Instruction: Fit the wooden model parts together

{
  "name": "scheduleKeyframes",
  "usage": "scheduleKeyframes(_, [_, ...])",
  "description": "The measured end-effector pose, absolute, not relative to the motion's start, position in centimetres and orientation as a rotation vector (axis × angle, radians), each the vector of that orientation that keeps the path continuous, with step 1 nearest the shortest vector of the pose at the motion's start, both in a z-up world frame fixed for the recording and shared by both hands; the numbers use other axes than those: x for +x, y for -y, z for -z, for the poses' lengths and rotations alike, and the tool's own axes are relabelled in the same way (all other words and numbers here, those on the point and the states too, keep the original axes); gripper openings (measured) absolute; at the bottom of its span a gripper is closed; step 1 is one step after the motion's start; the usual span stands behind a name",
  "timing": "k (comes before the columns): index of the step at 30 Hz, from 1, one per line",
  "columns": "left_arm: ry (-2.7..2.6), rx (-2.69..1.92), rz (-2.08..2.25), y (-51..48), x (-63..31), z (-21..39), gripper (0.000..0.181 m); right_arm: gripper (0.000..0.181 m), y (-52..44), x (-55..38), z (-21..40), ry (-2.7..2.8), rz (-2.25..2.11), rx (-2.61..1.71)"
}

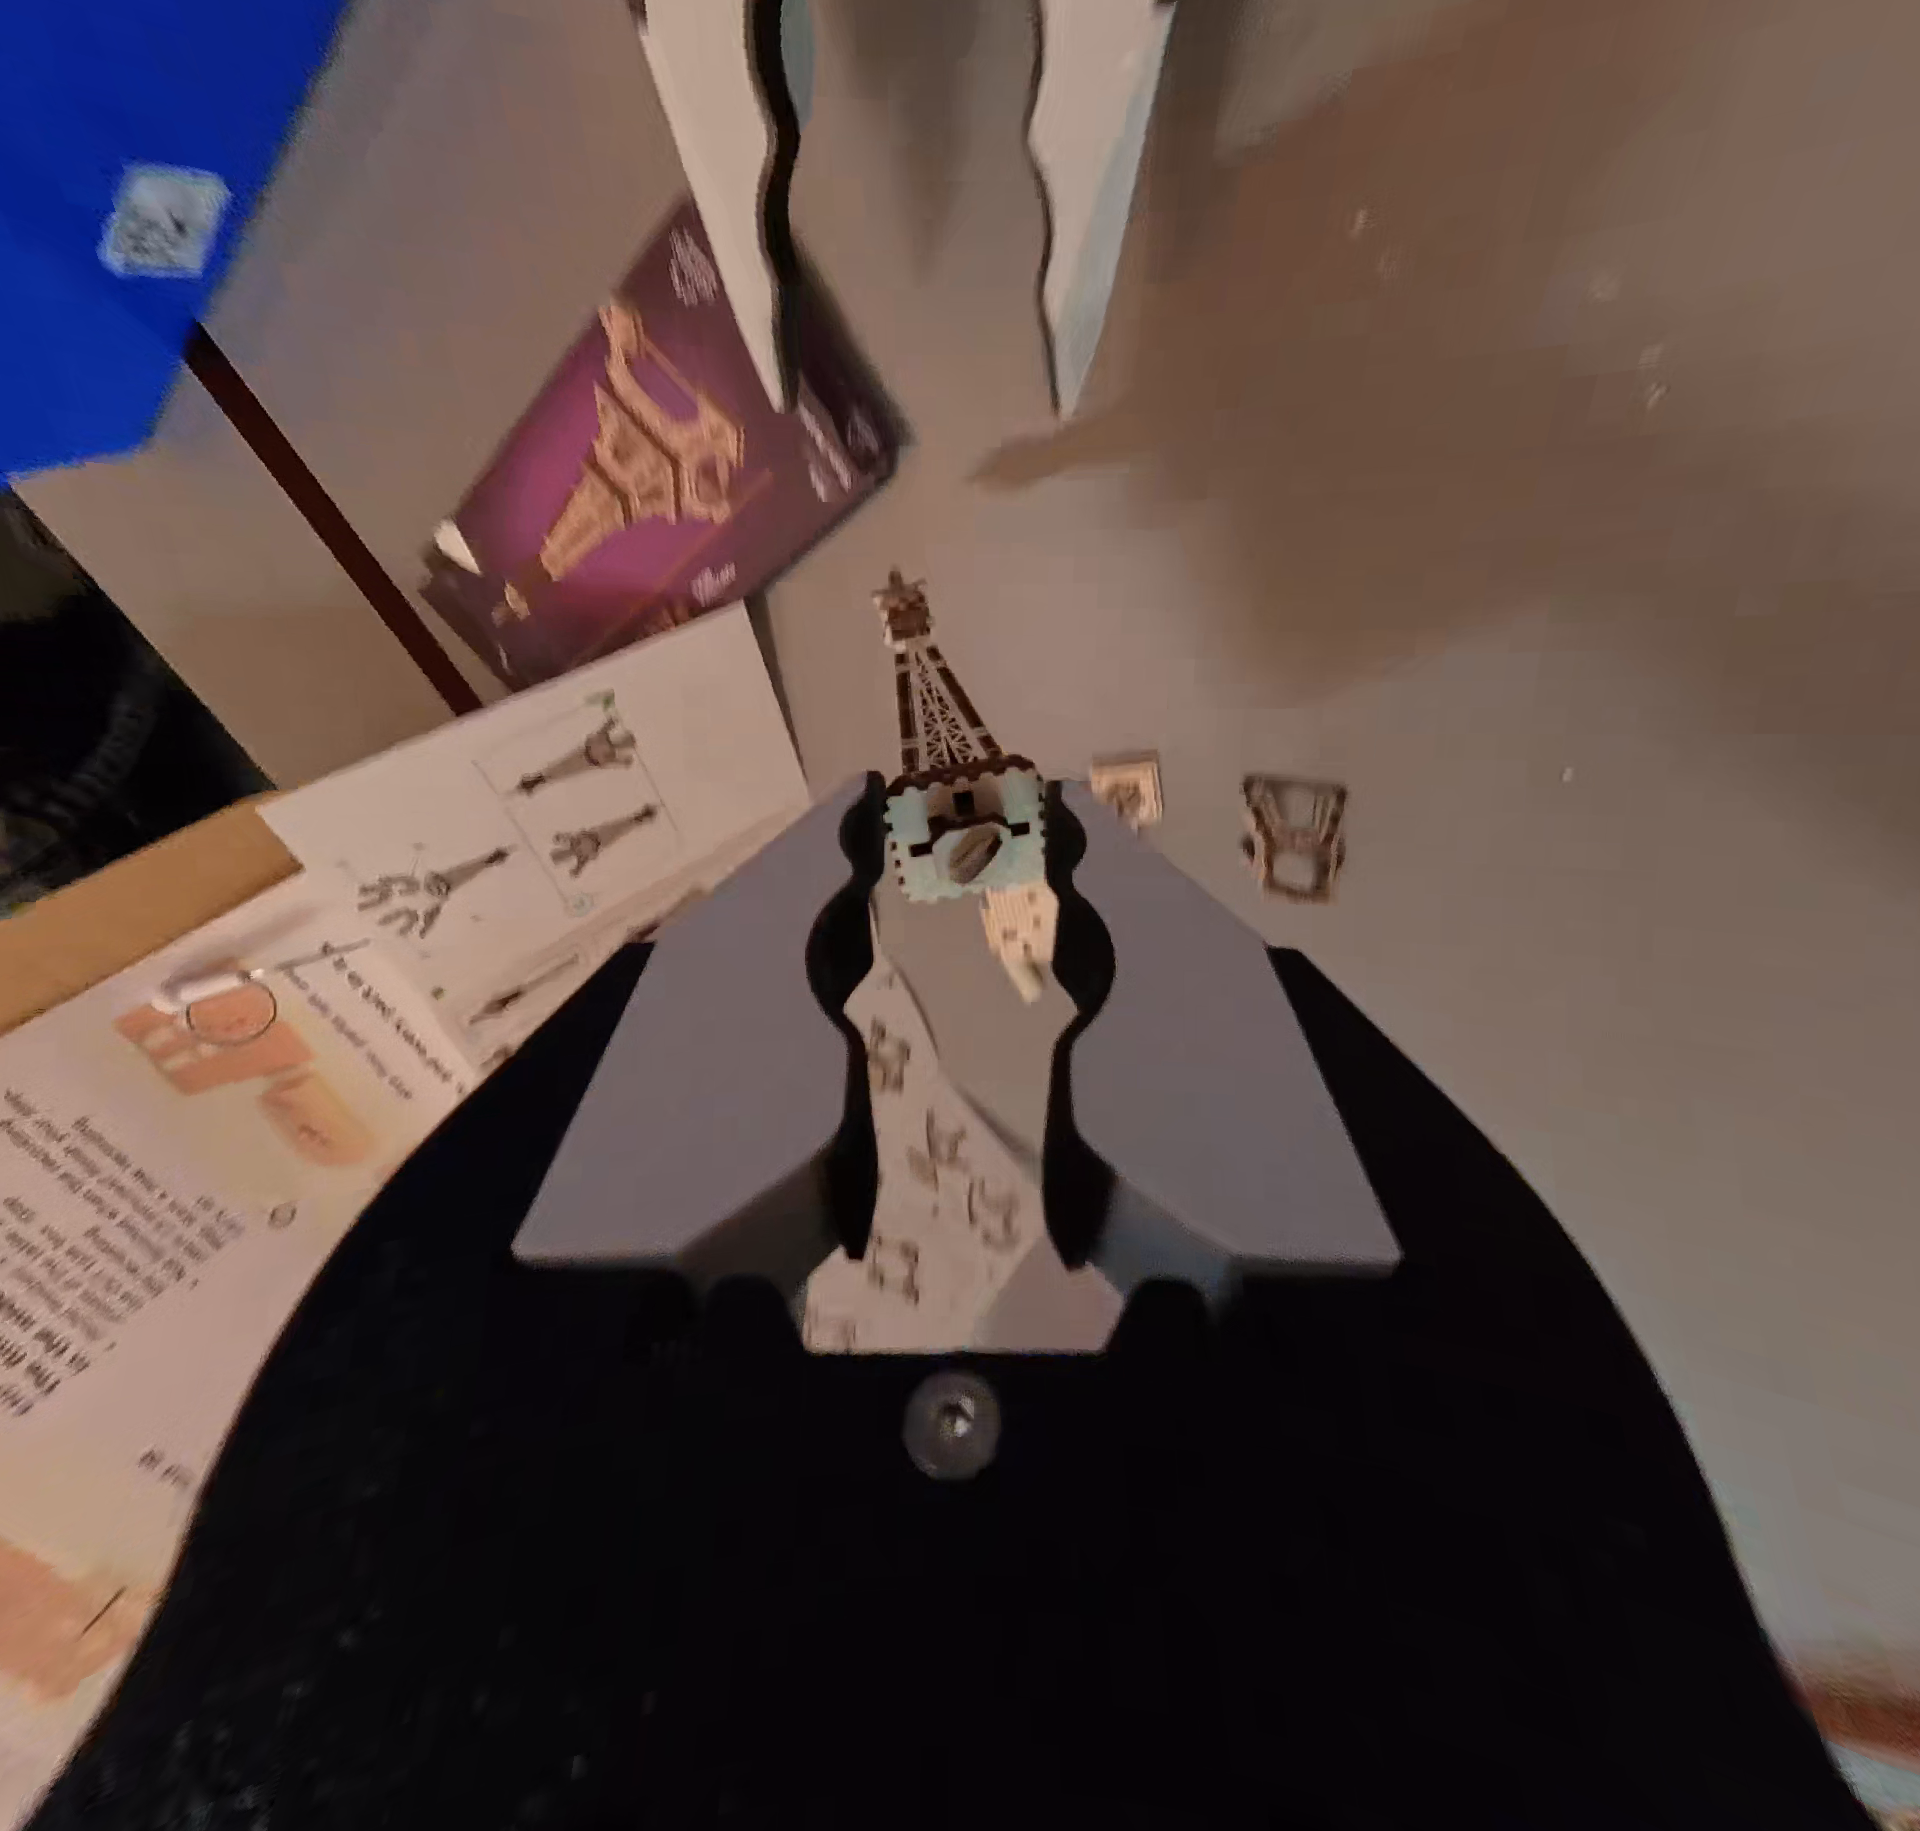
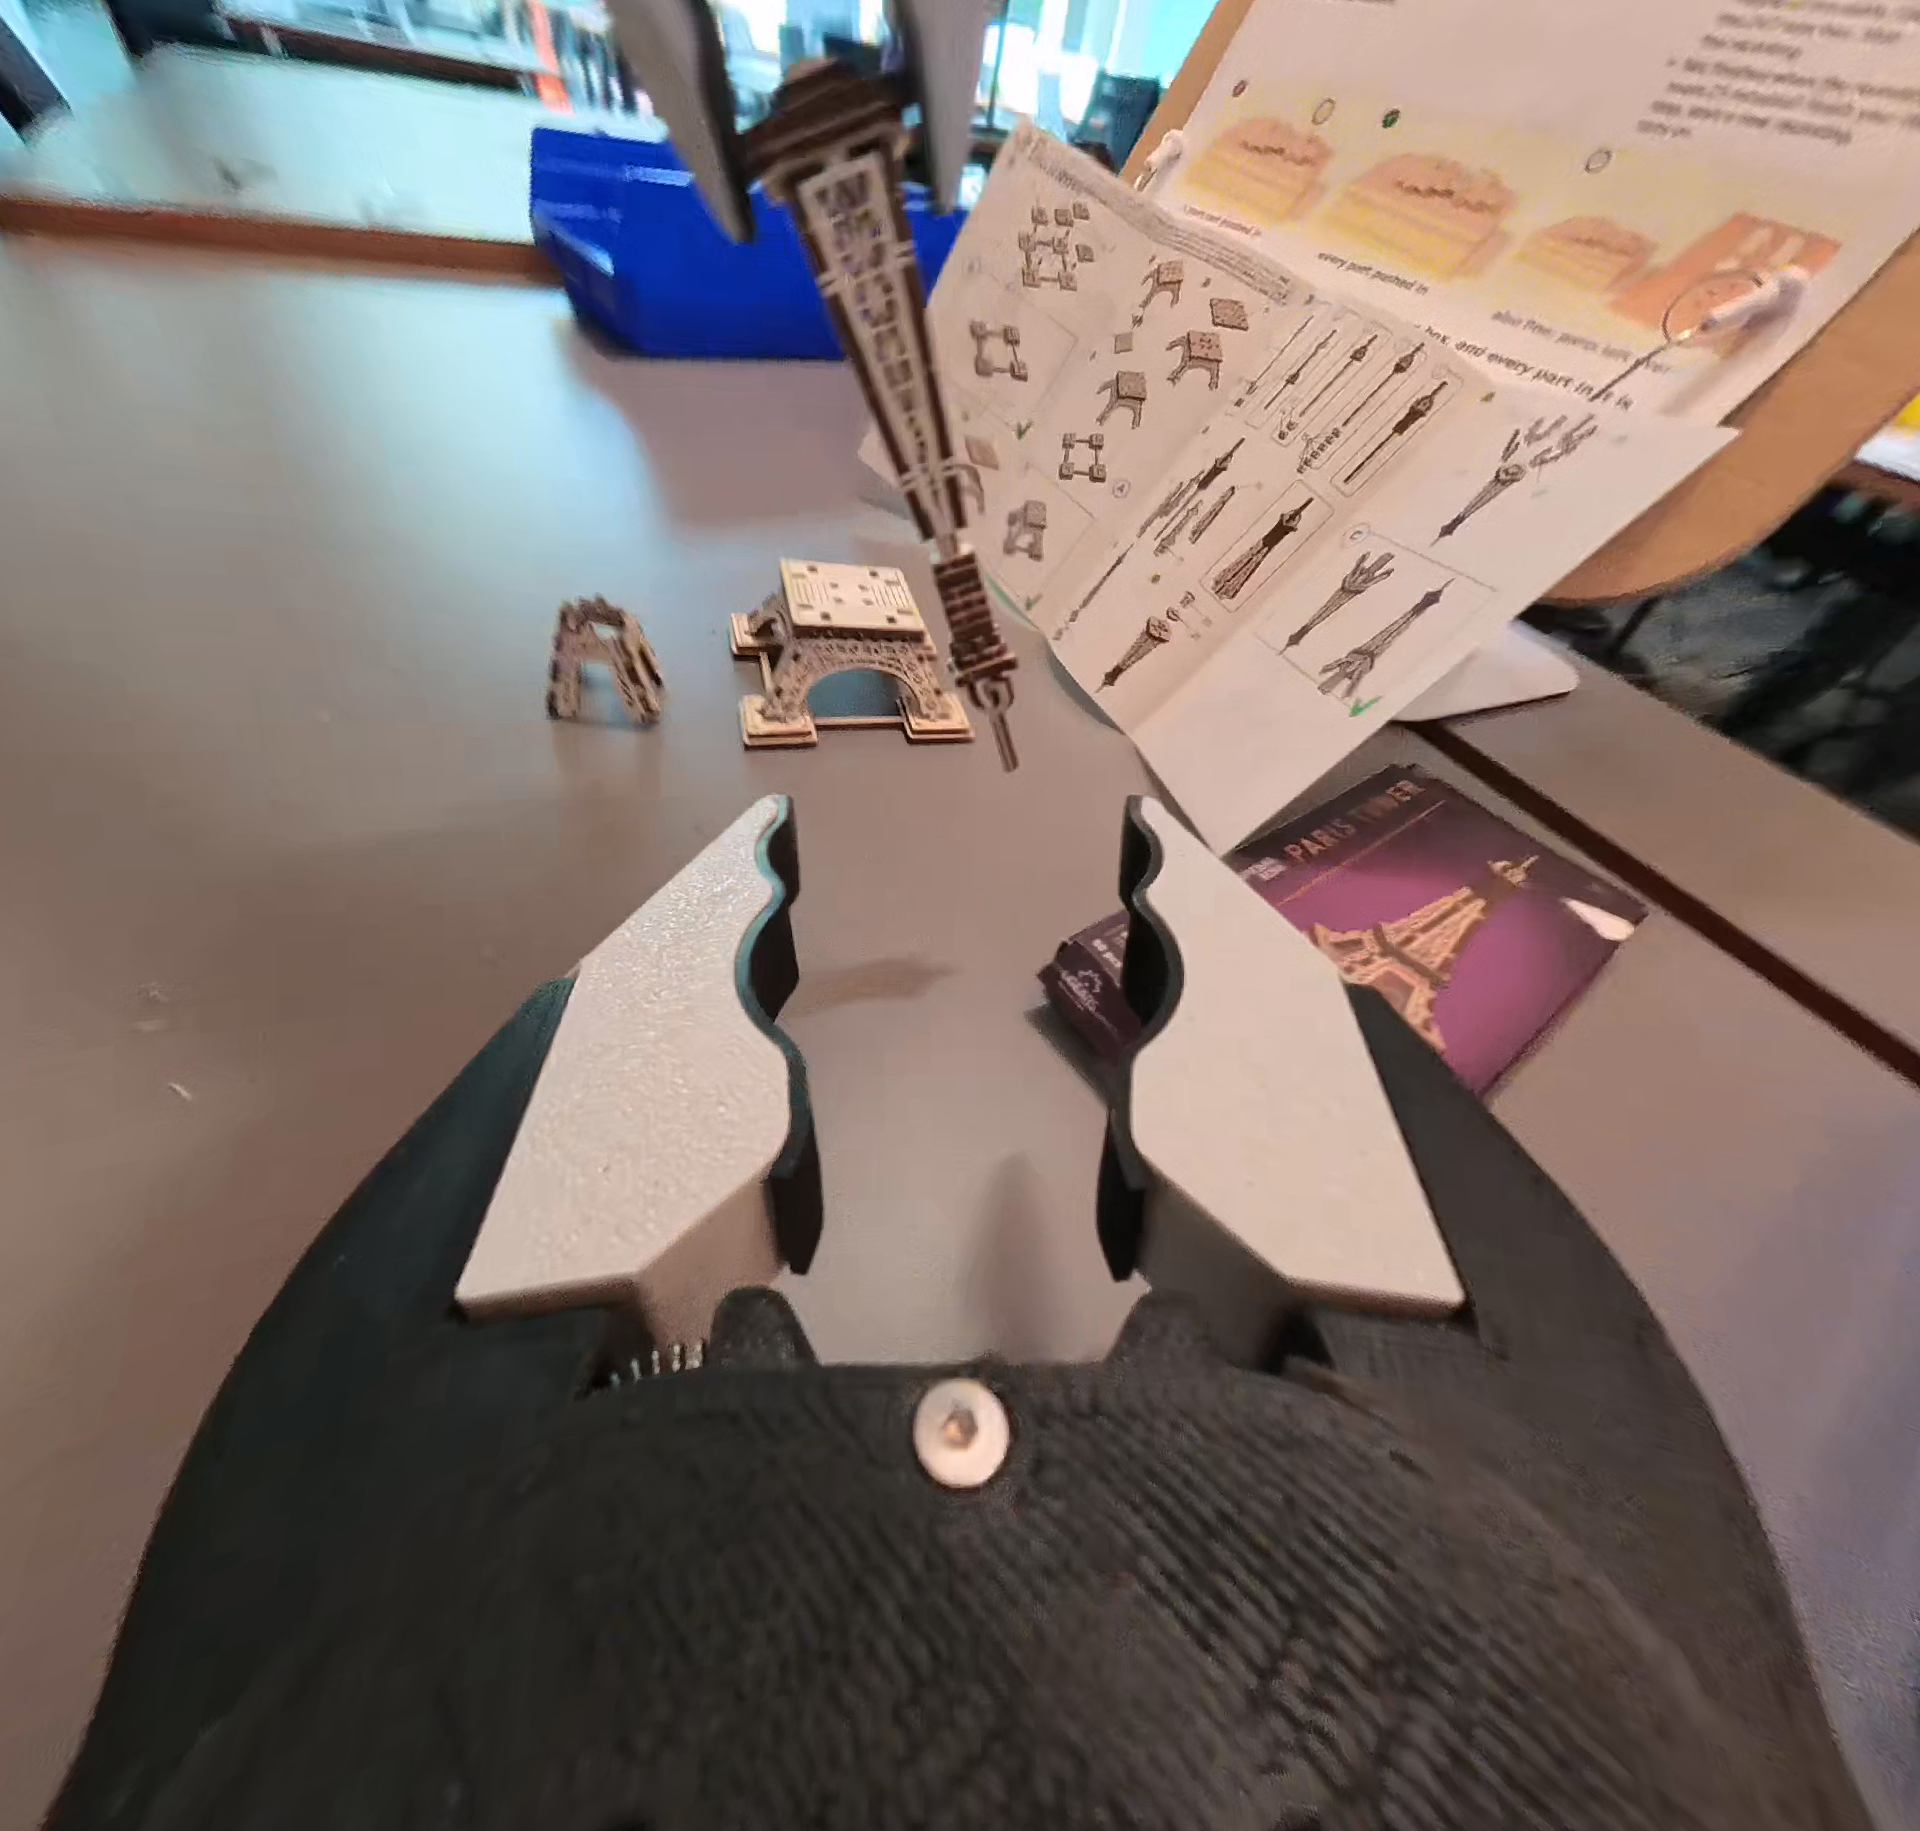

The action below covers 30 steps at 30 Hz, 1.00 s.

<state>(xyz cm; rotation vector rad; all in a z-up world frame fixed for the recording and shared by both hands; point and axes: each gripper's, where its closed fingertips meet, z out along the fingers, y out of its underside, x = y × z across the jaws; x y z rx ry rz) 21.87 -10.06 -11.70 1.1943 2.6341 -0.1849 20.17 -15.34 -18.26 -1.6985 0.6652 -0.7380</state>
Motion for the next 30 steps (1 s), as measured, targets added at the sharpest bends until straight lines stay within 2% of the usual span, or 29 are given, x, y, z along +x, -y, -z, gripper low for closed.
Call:
scheduleKeyframes(8, [-2.375, 1.248, 1.089, 9.7, 16.9, 8.7, 0.028, 0.054, 15.6, 18.2, 15.6, -0.631, 0.445, -1.460])
scheduleKeyframes(15, [-2.024, 1.037, 1.843, 7.5, 13.0, 4.2, 0.028, 0.042, 14.1, 14.4, 8.3, -0.374, 0.248, -1.060])
scheduleKeyframes(23, [-1.864, 0.775, 2.300, 5.9, 12.5, 3.9, 0.028, 0.016, 13.5, 12.5, 4.5, -0.270, 0.280, -0.870])
scheduleKeyframes(25, [-1.823, 0.711, 2.373, 5.7, 12.8, 3.8, 0.028, 0.004, 13.7, 12.5, 4.2, -0.277, 0.278, -0.845])
scheduleKeyframes(28, [-1.785, 0.646, 2.441, 5.5, 13.1, 3.8, 0.028, 0.009, 13.4, 13.4, 5.1, -0.327, 0.284, -0.880])
scheduleKeyframes(30, [-1.781, 0.630, 2.453, 5.5, 13.2, 4.0, 0.028, 0.023, 13.4, 14.2, 5.8, -0.373, 0.283, -0.891])
